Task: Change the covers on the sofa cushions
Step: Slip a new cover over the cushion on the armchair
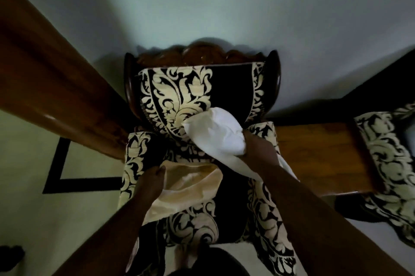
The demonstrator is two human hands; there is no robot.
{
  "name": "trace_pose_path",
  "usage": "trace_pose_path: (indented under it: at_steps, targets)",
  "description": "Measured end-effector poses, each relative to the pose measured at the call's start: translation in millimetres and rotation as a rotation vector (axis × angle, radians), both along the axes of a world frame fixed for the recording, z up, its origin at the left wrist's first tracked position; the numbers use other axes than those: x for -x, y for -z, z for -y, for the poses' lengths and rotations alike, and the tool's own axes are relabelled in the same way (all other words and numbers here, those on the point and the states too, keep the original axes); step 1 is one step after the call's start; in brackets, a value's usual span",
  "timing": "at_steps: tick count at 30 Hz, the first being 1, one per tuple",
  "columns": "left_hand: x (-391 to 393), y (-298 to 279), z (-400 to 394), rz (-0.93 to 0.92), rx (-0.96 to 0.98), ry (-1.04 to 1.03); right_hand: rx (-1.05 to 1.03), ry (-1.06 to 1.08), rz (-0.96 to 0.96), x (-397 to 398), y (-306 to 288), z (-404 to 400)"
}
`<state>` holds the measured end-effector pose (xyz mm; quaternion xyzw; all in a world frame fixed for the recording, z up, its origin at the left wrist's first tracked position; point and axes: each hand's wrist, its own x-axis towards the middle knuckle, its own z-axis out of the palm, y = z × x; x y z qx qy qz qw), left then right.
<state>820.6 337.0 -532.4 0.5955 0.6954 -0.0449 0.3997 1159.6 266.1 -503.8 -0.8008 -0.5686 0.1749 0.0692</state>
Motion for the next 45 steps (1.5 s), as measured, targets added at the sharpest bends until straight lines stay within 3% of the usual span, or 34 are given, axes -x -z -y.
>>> trace_pose_path:
  at_steps: [5, 9, 12, 15, 18, 27, 30, 33, 36, 39, 42, 45]
  targets:
    - [6, -38, 8, 0.067, -0.042, 0.053, -0.235, 0.166, -0.019, 19, -87, 123]
    - [2, -60, 11, 0.154, -0.083, 0.102, -0.244, 0.288, 0.069, 36, -108, 219]
    - [-10, -85, 17, 0.14, -0.118, 0.124, -0.294, 0.261, 0.1, 37, -110, 275]
    - [-26, -104, 34, 0.185, -0.159, 0.166, -0.427, 0.056, 0.241, 43, -118, 306]
    - [-43, -122, 50, 0.232, -0.171, 0.242, -0.491, -0.046, 0.327, 49, -128, 313]
    - [-114, -167, 137, 0.298, -0.275, 0.555, -0.227, -0.2, 0.392, 30, -136, 316]
    - [-139, -182, 166, 0.247, -0.249, 0.576, -0.175, -0.181, 0.399, 21, -128, 324]
    - [-152, -192, 191, 0.297, -0.283, 0.674, -0.191, -0.159, 0.374, 18, -128, 329]
    - [-161, -198, 204, 0.357, -0.349, 0.642, -0.117, -0.104, 0.284, 22, -138, 326]
    - [-164, -200, 207, 0.365, -0.293, 0.643, -0.013, -0.087, 0.336, 27, -148, 319]
    - [-151, -199, 201, 0.427, -0.146, 0.626, -0.054, -0.05, 0.368, 28, -152, 314]
    - [-135, -199, 191, 0.423, -0.204, 0.617, -0.238, -0.141, 0.438, 25, -147, 317]
